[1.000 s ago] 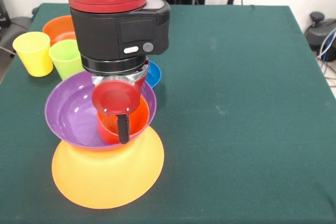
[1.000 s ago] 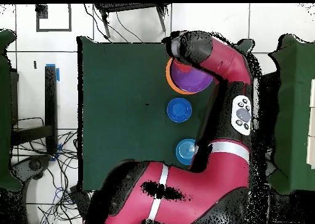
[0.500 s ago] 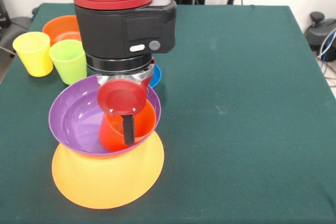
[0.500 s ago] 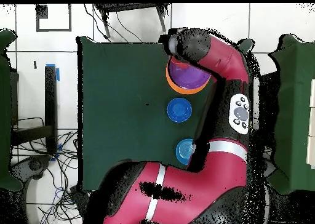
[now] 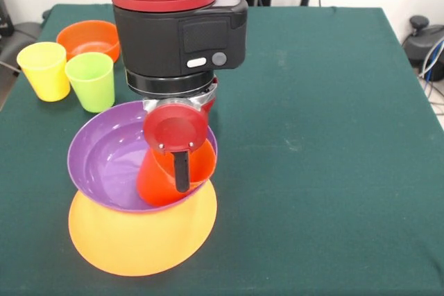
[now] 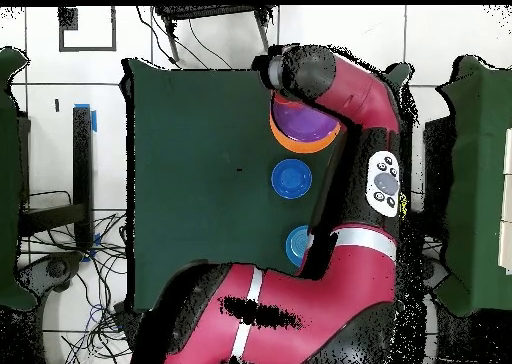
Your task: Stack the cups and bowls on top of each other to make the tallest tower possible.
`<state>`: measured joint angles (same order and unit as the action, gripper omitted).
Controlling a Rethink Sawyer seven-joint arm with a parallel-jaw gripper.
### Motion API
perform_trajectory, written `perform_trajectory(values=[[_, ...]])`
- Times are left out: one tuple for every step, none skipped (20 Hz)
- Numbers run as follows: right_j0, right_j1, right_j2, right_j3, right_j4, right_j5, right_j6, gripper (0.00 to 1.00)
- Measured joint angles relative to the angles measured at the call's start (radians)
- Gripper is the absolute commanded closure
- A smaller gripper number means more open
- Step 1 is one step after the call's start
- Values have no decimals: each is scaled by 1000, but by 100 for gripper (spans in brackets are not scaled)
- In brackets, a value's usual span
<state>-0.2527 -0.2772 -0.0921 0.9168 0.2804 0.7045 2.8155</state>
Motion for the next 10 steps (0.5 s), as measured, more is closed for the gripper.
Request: perform_trajectory(values=[[-1, -3, 0, 4, 0, 0, 0, 100], [-2, -6, 0, 9, 0, 0, 0, 100], [-3, -8, 0, 13, 0, 0, 0, 100], [-4, -10, 0, 17, 0, 0, 0, 100], [-6, -12, 0, 22, 0, 0, 0, 100], [-7, -14, 0, 26, 0, 0, 0, 100], [-7, -15, 0, 28, 0, 0, 0, 100], [-8, -16, 0, 31, 0, 0, 0, 100], [-9, -17, 0, 33, 0, 0, 0, 100], [-9, -18, 0, 35, 0, 0, 0, 100]])
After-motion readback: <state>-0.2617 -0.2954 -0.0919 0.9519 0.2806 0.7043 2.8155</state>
